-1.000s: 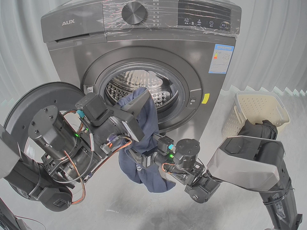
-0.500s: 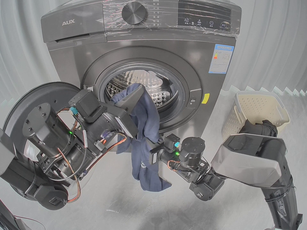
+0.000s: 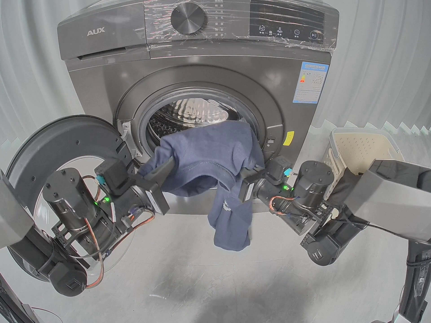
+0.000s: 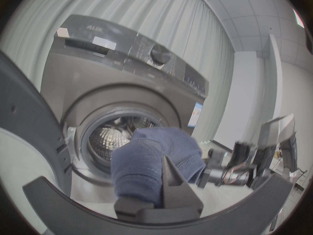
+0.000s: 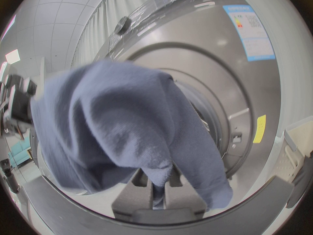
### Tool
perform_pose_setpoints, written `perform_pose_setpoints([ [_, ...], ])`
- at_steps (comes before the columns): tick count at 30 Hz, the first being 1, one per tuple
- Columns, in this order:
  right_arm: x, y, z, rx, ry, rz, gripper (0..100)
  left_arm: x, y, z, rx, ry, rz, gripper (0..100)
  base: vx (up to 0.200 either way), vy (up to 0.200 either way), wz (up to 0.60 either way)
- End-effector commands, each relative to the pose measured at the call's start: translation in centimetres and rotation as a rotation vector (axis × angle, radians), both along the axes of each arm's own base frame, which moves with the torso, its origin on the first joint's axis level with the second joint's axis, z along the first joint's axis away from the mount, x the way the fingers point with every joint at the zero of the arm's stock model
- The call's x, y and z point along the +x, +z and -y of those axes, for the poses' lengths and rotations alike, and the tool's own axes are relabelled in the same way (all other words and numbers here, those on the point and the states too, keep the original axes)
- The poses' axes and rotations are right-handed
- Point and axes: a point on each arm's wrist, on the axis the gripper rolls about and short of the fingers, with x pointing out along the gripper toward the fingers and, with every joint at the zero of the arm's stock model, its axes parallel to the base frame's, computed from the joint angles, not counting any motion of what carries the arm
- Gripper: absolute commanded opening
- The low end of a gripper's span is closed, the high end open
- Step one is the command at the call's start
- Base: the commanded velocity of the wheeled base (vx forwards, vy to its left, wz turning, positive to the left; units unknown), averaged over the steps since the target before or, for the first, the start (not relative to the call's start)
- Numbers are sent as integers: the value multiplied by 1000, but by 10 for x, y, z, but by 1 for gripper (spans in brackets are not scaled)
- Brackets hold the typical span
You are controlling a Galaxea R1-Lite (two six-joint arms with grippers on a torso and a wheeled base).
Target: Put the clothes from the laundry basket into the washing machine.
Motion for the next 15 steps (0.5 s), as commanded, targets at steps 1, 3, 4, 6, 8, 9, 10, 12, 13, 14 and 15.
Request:
perform_pose_setpoints([
  [1,-8,36,15,44,-20,60,0,3,-36,-4,83,16,-125,0,0,0,0],
  [3,-9,39,19,47,-27,65,0,1,-47,-3,111,10,-160,0,0,0,0],
  [4,-9,39,20,46,-30,64,0,1,-52,-3,131,10,-175,0,0,0,0],
  [6,-9,40,20,46,-30,64,0,2,-63,-3,172,12,-202,0,0,0,0],
  [8,-9,41,20,49,-30,67,0,2,-72,-2,199,-3,-225,0,0,0,0],
  [9,-9,41,19,51,-29,70,0,1,-76,-1,209,-17,-238,0,0,0,0],
  [10,-9,41,19,52,-27,71,0,1,-78,-1,213,-22,-244,0,0,0,0],
  [12,-11,39,17,49,-19,64,0,2,-79,2,213,-27,-242,0,0,0,0],
  [13,-11,39,17,48,-19,63,0,3,-78,2,212,-26,-240,0,0,0,0],
  [14,-11,39,17,48,-19,63,0,3,-78,2,212,-26,-240,0,0,0,0],
  [15,-12,39,16,48,-18,62,0,3,-79,2,213,-28,-242,0,0,0,0],
])
